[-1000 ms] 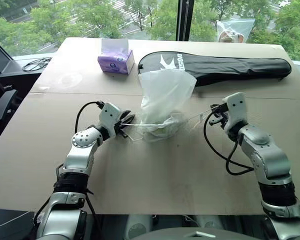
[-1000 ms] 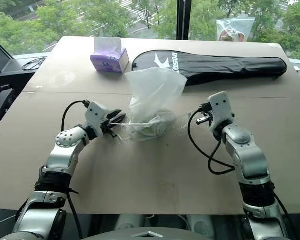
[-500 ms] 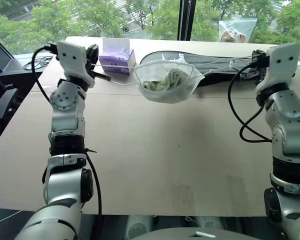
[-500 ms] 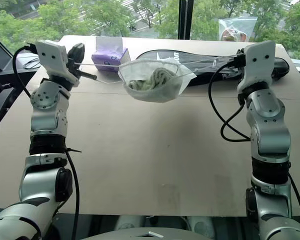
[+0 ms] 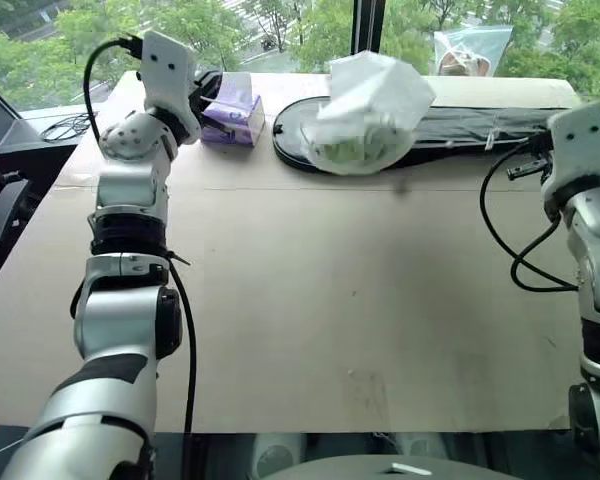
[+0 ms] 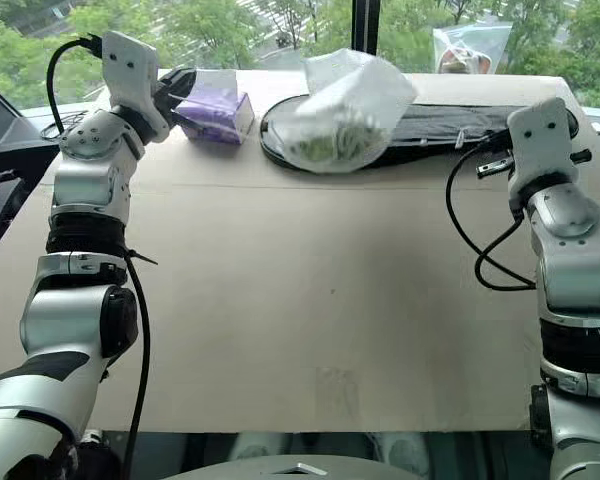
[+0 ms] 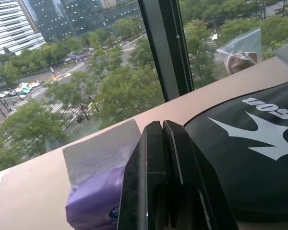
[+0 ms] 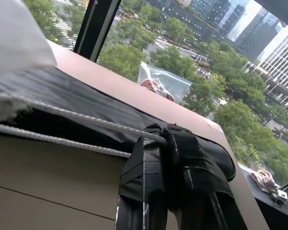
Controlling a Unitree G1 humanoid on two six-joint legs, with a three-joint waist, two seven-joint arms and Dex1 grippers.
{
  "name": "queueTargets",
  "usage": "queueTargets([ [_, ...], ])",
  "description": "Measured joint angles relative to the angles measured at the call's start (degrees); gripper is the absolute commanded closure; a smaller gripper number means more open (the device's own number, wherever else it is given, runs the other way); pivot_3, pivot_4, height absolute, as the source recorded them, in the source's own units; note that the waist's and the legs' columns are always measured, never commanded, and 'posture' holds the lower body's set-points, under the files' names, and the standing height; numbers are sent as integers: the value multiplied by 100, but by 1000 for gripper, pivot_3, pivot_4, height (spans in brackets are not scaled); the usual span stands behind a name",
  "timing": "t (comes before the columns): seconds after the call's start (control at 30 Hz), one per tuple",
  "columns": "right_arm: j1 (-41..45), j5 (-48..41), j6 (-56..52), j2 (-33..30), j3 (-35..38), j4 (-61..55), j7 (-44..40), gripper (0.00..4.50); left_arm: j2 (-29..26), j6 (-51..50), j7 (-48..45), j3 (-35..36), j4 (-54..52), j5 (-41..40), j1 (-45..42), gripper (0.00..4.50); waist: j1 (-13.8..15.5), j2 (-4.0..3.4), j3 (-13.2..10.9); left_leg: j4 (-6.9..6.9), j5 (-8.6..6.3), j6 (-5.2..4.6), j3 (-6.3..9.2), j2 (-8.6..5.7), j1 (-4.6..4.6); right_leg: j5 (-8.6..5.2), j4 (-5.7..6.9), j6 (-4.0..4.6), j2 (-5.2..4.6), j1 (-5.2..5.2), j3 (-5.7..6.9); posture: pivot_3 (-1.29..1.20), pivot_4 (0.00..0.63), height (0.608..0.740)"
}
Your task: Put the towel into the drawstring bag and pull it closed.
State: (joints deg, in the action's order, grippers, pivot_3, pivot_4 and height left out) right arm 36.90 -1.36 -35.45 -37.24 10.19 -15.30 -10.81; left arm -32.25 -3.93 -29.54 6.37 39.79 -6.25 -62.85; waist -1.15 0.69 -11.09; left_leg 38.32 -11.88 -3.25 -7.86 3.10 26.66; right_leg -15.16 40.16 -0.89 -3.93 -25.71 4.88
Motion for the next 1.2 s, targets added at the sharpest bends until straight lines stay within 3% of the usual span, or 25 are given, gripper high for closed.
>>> queueTargets([
  [0.07,412,128,248,-726,424,-12,-6,4500,-160,139,119,18,218,48,-372,4476,44,17,10,-5,1,-1,23,4,-5,-1,-19,0,8,24,18,0,150,740],
  [0.13,413,158,388,-954,796,-19,-65,4500,-387,312,130,214,244,36,-540,4476,49,57,38,-26,-2,3,32,6,-38,-2,-42,2,12,59,19,0,150,740],
  [0.2,252,144,422,-927,754,34,-153,4500,-371,430,87,184,243,51,-588,4476,49,61,40,-42,-2,2,21,-2,-87,-3,-49,1,5,100,27,0,150,740],
  [0.5,-116,71,437,-856,731,176,-328,4500,-294,632,-271,217,439,-147,-424,4476,40,61,36,-2,-1,0,32,4,-75,-2,-29,0,5,102,17,0,150,740],
  [0.63,-903,64,411,-686,709,139,-475,4500,-369,614,-389,162,147,-65,140,4476,41,59,48,-11,-3,-2,26,1,-89,-2,-22,0,4,107,14,0,150,740],
  [0.87,-720,90,619,-977,855,271,-472,4500,-495,665,-236,217,293,-10,102,4476,38,60,44,-4,-3,-3,26,4,-86,-2,-27,0,10,107,15,0,150,740],
  [1.03,174,22,706,-1246,877,338,-545,4500,-504,719,-157,290,343,-112,-475,4476,41,59,43,-2,-3,-3,27,5,-79,-2,-26,0,10,101,15,0,150,740],
  [1.1,-75,-18,783,-1241,1031,204,-602,4500,-531,636,-319,215,177,-108,-466,4476,56,87,113,-23,-5,-2,38,1,-107,-4,-46,0,9,135,14,0,150,740],
  [1.13,-660,-22,792,-1129,1034,319,-674,4500,-581,550,-409,173,194,-37,-148,4476,53,102,138,-40,-22,-6,30,4,-178,-11,-70,-5,12,209,25,0,150,740],
  [1.2,-1964,82,896,-793,950,380,-739,4500,-487,508,-430,150,124,-38,696,4476,64,103,167,-74,-21,-8,29,-5,-210,-12,-95,-7,-6,240,11,0,150,740],
])
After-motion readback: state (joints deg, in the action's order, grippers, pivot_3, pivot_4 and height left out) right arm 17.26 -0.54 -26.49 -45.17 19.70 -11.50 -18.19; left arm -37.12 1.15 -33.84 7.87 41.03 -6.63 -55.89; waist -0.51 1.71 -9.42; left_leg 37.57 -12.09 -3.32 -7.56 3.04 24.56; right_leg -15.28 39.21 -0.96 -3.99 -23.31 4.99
